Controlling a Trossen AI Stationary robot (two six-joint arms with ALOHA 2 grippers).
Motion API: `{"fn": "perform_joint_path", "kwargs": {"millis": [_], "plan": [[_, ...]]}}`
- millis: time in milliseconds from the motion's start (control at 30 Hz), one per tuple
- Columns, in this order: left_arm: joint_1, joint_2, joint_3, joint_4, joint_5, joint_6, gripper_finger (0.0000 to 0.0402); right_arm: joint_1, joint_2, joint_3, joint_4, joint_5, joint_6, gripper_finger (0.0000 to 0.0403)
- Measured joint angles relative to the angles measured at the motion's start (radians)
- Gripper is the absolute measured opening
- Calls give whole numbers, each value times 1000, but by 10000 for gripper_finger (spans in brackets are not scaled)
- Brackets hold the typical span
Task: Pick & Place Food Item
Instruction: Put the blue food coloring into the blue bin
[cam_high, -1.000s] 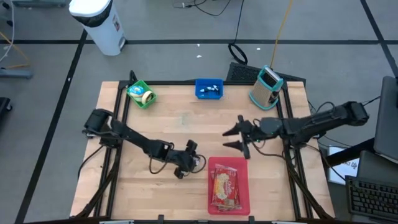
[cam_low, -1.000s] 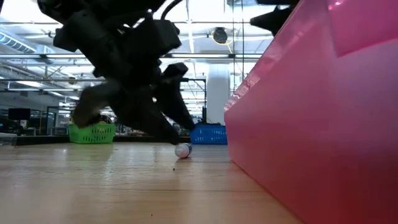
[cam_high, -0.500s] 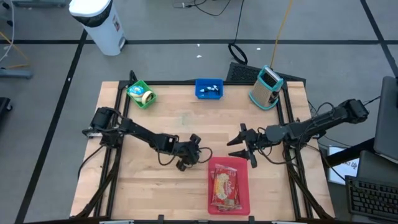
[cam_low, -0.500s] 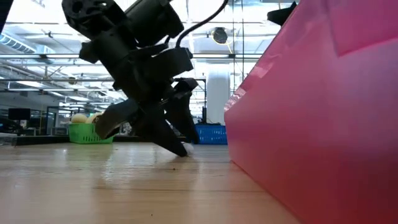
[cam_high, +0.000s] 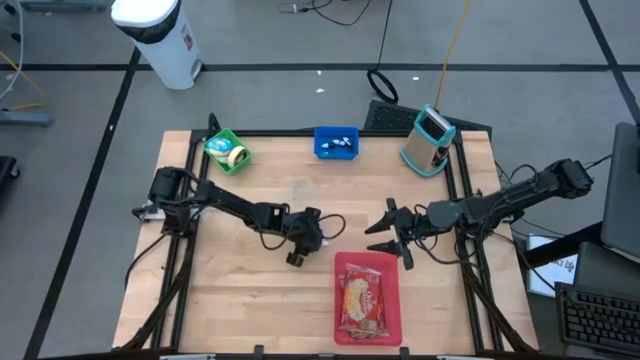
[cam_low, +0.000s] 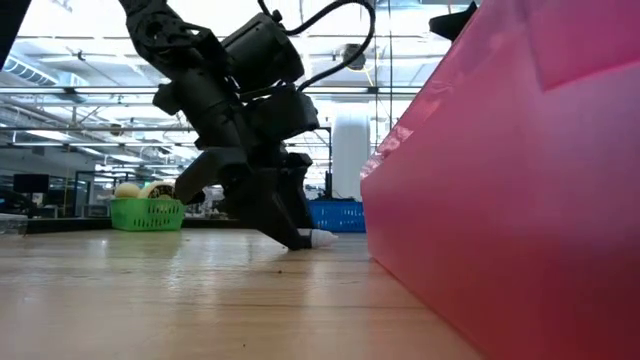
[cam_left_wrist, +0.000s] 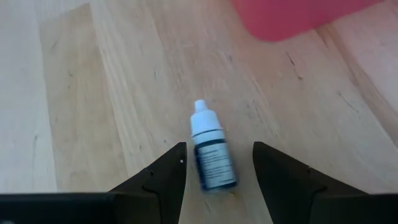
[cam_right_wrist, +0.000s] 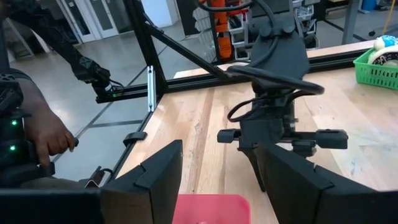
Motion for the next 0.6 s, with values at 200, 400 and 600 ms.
{"fn": "perform_joint_path", "kwargs": {"millis": [200, 400, 600], "plan": [[9, 2, -2, 0, 17, -18, 186, 0, 0, 0, -7, 0, 2, 196], [17, 3, -4, 27, 20, -151, 174, 0, 0, 0, -9, 36, -3, 196], [17, 5, -6, 91, 18, -160, 99, -1, 0, 0, -13, 129, -37, 196]]}}
